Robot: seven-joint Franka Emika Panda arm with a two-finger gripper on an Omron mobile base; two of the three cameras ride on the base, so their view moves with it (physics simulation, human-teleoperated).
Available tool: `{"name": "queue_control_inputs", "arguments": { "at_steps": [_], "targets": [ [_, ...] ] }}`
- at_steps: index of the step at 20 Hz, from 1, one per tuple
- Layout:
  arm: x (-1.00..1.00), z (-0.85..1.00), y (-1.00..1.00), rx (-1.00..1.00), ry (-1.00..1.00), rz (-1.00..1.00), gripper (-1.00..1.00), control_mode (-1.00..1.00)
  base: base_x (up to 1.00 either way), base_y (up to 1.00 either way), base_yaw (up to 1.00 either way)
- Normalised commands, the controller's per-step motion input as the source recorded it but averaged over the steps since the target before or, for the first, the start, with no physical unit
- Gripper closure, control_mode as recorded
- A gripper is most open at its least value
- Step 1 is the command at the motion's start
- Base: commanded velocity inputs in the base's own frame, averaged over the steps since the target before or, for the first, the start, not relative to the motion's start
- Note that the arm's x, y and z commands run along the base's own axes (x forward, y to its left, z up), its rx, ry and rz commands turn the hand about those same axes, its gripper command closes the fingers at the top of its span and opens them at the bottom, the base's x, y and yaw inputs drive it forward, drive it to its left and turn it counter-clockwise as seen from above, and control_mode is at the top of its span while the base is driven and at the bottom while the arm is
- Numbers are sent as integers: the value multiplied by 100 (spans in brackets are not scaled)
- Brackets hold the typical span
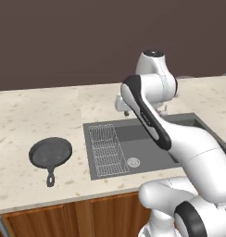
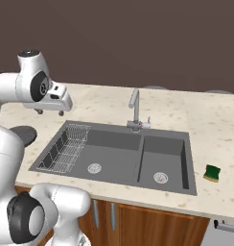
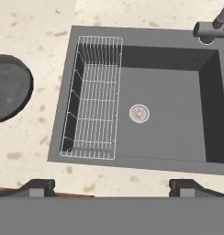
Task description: Pick the pan and sponge and place them into the sink. Then turn on the water.
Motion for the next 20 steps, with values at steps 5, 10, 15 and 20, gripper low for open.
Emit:
{"name": "queue_control_inputs", "arguments": {
  "at_steps": [5, 10, 15, 20],
  "targets": [
    [-7, 0, 32, 2, 9, -1, -100, -100, 0, 0, 0],
    [-14, -23, 39, 4, 8, 0, -100, -100, 0, 0, 0],
    [-18, -18, 45, 7, 6, 0, -100, -100, 0, 0, 0],
    [-15, -11, 44, 5, 2, 0, -100, -100, 0, 0, 0]
  ]
}}
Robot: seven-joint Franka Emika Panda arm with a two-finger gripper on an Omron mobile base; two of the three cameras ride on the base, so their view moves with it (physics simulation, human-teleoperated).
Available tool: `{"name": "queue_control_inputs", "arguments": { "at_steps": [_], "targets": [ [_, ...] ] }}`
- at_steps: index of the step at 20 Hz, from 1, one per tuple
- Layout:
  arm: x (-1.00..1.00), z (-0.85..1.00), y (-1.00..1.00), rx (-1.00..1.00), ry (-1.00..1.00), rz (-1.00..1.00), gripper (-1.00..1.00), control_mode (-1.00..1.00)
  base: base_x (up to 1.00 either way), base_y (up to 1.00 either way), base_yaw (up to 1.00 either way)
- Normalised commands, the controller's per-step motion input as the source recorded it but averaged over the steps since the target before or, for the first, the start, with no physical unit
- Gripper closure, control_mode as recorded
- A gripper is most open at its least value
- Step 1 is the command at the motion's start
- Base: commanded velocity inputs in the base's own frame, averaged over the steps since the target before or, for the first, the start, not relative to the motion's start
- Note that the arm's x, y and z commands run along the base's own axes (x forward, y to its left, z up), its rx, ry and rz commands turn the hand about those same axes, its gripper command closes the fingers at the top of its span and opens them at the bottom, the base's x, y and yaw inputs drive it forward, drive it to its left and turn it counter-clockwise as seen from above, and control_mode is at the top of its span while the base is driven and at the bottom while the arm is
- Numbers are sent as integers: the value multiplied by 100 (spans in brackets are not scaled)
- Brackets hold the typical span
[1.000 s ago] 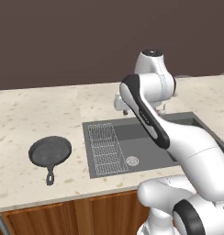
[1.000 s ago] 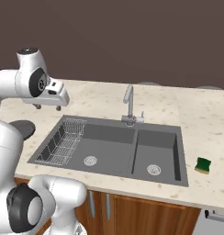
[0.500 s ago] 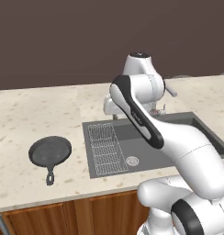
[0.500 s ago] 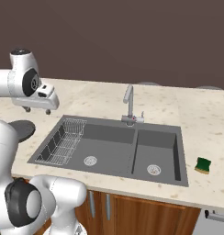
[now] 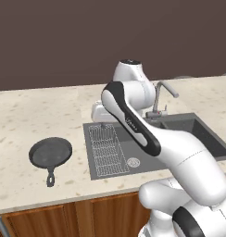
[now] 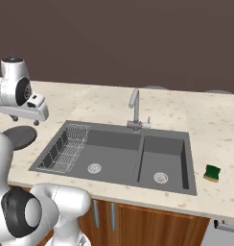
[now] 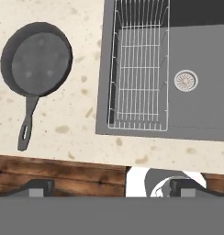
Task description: Pick the pan and sponge and place them into the sink. Then turn on the water.
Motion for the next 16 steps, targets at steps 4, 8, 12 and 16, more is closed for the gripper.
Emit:
{"name": "queue_control_inputs", "arguments": {
  "at_steps": [4, 8, 12, 16],
  "targets": [
    [-1, -13, 40, 3, 3, 0, -100, -100, 0, 0, 0],
    [0, -24, 37, 2, 3, 0, -100, -100, 0, 0, 0],
    [0, -34, 34, 0, 2, 0, -100, -100, 0, 0, 0],
    [0, -19, 32, -1, 4, 0, -100, -100, 0, 0, 0]
  ]
}}
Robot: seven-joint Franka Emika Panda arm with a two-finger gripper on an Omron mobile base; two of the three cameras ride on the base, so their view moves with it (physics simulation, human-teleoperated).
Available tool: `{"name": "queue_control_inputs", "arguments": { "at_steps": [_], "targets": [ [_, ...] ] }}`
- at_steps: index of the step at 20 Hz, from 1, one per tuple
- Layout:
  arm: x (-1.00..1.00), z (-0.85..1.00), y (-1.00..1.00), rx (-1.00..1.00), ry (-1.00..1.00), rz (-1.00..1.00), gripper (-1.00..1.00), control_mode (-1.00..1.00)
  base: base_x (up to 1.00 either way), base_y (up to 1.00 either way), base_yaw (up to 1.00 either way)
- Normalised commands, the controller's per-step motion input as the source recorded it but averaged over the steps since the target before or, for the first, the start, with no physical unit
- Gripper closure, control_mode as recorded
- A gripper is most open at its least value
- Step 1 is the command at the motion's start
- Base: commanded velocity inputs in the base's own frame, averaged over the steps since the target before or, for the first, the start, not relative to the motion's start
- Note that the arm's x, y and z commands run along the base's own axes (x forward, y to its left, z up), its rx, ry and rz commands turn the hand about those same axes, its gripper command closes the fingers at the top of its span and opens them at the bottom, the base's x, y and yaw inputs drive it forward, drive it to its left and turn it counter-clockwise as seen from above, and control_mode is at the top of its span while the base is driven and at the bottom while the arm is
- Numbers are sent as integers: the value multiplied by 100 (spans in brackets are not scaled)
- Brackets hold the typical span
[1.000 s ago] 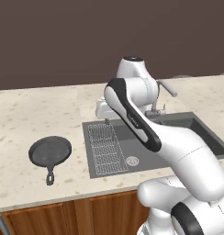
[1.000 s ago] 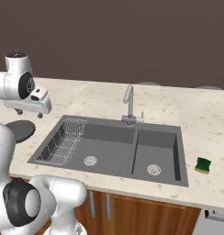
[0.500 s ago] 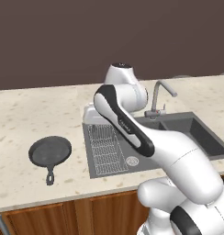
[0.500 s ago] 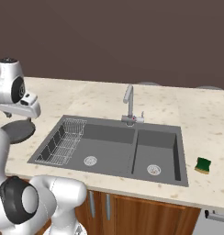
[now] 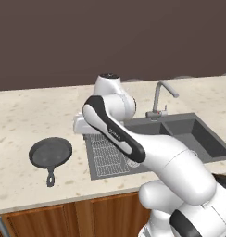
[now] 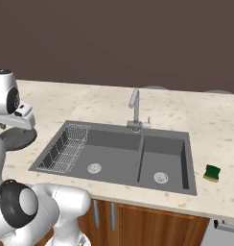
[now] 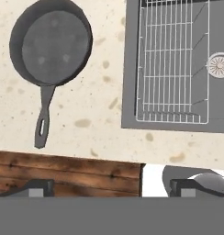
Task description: Pick the pan and sponge and place them into the sink. Then turn on the water.
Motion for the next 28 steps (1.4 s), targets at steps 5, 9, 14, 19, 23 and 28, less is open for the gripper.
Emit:
{"name": "queue_control_inputs", "arguments": {
  "at_steps": [5, 9, 14, 19, 23, 28],
  "targets": [
    [0, -5, 30, 0, 5, -2, -100, -100, 0, 0, 0],
    [4, -23, 33, -1, 2, -7, -100, -100, 0, 0, 0],
    [15, -39, 28, 0, 3, -6, -100, -100, 0, 0, 0],
    [16, -40, 22, 0, 5, -3, -100, -100, 0, 0, 0],
    [16, -32, 29, 0, 6, -1, -100, -100, 0, 0, 0],
    [13, -26, 28, -3, 3, -1, -100, -100, 0, 0, 0]
  ]
}}
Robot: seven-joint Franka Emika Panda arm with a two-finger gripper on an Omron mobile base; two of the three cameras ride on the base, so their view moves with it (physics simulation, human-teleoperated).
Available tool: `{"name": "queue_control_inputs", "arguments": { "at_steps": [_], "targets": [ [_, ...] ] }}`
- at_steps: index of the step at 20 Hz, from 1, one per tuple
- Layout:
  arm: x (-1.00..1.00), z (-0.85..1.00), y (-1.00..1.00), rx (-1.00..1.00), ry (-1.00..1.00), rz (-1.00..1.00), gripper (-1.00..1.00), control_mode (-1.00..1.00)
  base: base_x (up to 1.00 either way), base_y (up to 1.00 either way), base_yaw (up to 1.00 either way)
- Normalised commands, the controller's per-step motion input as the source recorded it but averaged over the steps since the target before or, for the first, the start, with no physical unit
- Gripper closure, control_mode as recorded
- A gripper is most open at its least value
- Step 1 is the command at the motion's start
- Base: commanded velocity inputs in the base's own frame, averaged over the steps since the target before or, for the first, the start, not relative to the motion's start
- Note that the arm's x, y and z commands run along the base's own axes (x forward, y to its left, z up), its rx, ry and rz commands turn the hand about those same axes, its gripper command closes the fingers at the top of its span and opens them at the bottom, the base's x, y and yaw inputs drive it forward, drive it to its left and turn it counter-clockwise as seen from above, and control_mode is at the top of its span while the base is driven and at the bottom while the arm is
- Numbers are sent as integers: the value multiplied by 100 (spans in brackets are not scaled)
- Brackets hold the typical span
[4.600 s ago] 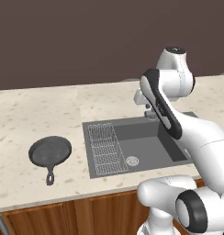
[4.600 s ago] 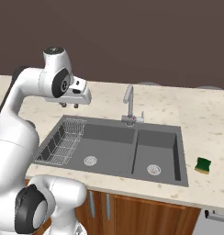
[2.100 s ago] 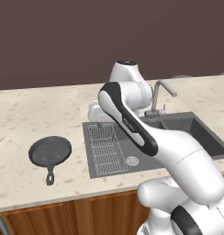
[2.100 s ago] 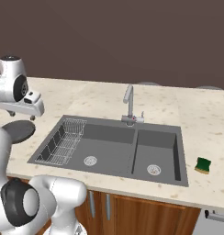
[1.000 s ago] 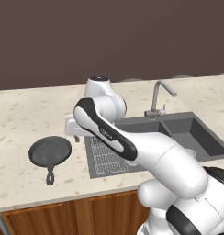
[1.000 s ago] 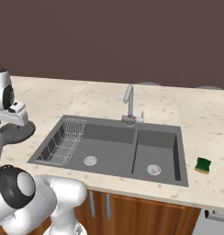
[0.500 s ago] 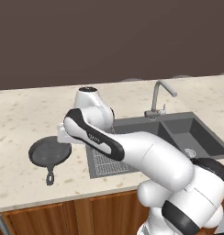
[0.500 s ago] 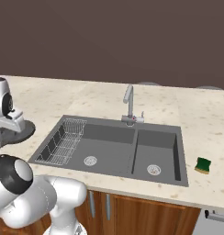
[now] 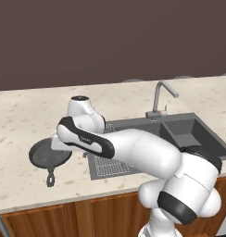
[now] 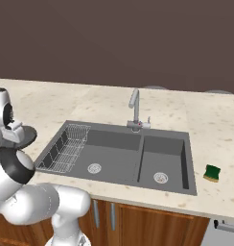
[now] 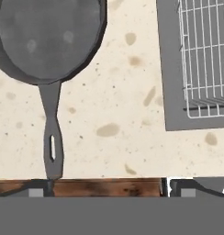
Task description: Pick the pan and sponge and place them into the sink. Then turn on the water.
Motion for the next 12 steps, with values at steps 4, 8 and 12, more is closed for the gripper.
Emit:
{"name": "queue_control_inputs", "arguments": {
  "at_steps": [4, 8, 12],
  "targets": [
    [10, -19, 26, -5, 2, -3, -100, -100, 0, 0, 0],
    [10, -16, 24, -4, 2, -4, -100, -100, 0, 0, 0],
    [12, -24, 19, 0, 2, -3, -100, -100, 0, 0, 0]
  ]
}}
